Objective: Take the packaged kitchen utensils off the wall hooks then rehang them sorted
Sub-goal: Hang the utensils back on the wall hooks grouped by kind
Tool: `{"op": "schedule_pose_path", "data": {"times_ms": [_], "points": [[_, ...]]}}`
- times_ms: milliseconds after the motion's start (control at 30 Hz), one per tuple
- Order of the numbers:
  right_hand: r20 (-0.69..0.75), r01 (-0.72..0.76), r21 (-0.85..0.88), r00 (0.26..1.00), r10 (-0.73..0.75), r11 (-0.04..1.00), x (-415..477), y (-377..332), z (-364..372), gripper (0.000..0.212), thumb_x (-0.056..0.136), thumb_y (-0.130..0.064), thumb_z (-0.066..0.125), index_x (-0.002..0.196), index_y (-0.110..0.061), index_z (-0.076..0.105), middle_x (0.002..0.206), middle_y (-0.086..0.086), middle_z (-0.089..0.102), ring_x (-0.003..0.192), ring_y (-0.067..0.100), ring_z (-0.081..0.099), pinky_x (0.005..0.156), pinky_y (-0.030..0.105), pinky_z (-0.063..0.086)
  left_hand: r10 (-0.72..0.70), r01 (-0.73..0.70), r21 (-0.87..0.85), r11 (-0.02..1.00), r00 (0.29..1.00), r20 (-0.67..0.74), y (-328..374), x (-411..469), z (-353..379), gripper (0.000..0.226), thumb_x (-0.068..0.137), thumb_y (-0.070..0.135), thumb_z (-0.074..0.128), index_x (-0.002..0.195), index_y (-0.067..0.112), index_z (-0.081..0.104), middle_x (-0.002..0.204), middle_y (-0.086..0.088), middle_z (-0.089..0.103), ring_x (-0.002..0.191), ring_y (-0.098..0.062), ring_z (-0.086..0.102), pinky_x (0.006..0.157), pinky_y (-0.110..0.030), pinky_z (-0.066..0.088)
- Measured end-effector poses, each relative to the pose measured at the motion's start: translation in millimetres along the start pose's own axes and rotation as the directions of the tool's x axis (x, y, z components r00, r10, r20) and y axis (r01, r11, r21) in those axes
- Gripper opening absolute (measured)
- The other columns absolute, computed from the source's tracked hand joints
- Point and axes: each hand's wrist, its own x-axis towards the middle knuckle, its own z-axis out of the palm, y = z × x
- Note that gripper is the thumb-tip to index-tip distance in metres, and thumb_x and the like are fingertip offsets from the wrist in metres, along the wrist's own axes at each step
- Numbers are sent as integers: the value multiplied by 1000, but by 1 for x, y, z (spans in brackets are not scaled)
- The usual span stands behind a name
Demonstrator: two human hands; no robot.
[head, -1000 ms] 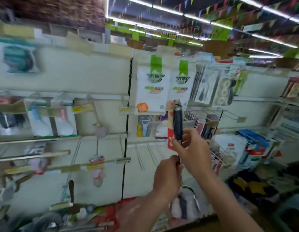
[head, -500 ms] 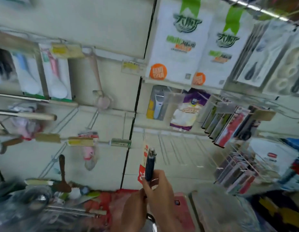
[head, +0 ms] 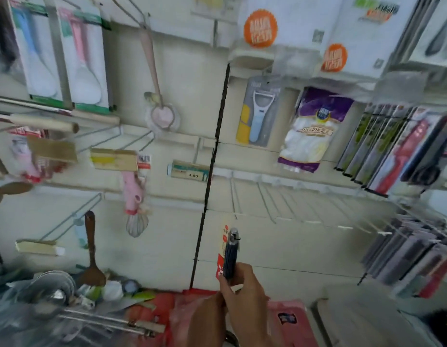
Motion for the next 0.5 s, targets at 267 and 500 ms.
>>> {"op": "schedule_pose_path", "data": {"times_ms": [267,500], "points": [[-140,165,114,979,-148,980,31,54,50,18,85,-43,75,97,-40,61,90,-18,67,77,7,66,69,42,57,-21,21,-159,987,1000,2,-34,30,36,16,91,18,52,106,18,58,93,0,71,81,-14,66,72,-32,54],[-250,295,145,934,-253,944,66,63,56,15,87,-34,75,98,-31,66,92,-13,67,86,7,64,73,40,56,65,-79,-131,988,992,-113,-40,66,50,7,93,15,47,91,16,54,85,-1,66,75,-22,63,69,-42,51]]}}
